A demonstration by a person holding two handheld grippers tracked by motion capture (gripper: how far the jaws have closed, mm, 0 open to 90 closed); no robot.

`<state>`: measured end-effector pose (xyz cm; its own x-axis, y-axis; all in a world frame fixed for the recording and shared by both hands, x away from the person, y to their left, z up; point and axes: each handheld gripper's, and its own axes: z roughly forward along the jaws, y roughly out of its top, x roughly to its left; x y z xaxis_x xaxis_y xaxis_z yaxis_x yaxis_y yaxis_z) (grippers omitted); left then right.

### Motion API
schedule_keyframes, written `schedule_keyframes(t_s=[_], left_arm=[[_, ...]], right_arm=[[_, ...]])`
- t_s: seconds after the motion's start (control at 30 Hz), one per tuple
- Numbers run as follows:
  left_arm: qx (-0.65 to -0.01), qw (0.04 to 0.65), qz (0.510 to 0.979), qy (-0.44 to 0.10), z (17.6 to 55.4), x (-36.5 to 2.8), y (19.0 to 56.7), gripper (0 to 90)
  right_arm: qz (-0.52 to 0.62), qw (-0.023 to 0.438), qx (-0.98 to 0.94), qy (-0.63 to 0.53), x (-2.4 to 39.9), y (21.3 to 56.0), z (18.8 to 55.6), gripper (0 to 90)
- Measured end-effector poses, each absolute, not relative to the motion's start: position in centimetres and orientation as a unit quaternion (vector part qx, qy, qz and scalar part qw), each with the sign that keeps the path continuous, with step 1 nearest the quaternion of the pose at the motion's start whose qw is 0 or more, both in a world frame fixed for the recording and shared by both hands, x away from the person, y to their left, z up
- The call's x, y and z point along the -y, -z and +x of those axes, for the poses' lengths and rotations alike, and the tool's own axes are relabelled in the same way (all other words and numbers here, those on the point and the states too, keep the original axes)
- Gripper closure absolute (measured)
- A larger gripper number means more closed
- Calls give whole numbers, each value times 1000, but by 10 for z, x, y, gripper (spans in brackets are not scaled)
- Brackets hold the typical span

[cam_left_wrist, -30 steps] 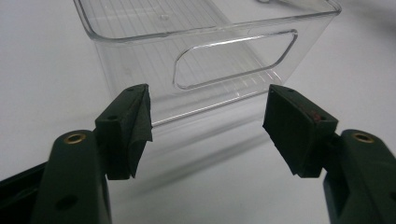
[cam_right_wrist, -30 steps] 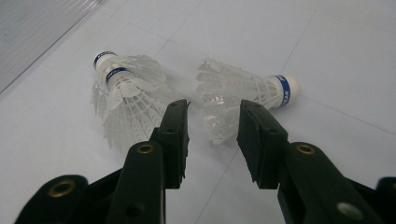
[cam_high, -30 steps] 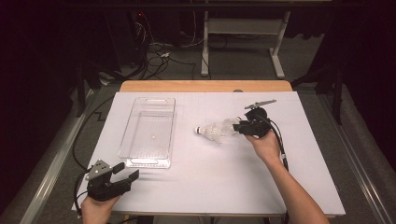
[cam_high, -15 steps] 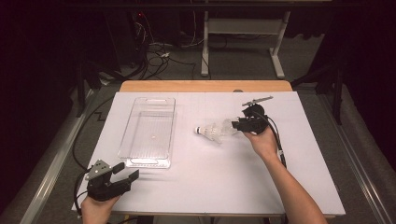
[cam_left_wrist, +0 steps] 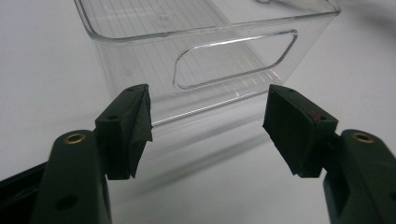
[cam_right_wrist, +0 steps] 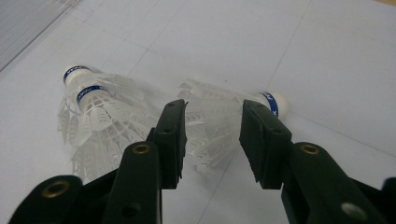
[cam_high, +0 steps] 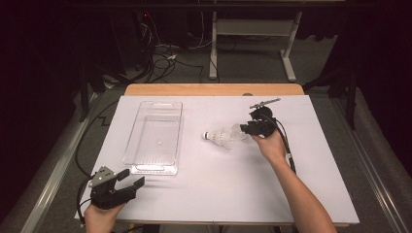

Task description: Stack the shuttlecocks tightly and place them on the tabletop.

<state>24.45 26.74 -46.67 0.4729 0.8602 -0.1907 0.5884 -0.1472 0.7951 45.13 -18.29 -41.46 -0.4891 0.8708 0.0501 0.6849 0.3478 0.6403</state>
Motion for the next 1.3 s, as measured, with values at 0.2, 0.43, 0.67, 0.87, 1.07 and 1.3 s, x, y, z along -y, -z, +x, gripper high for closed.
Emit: schedule_keyframes(t_s=[0.2, 0.43, 0.67, 0.87, 1.07, 1.3], left_arm=[[-489, 434, 741, -157, 244, -267, 467, 330], [-489, 435, 739, -158, 244, -268, 467, 330], [-489, 435, 739, -157, 244, -268, 467, 330], [-489, 435, 740, -157, 244, -268, 467, 330], [-489, 435, 740, -156, 244, -268, 467, 330], [-488, 435, 740, -156, 244, -267, 467, 330]], right_arm=[[479, 155, -810, -299, 179, 417, 454, 613], [484, 161, -809, -294, 177, 419, 457, 614], [491, 167, -806, -285, 178, 423, 460, 632], [493, 172, -806, -278, 178, 425, 462, 667], [499, 174, -803, -275, 179, 427, 463, 683], [502, 176, -801, -275, 180, 427, 463, 711]])
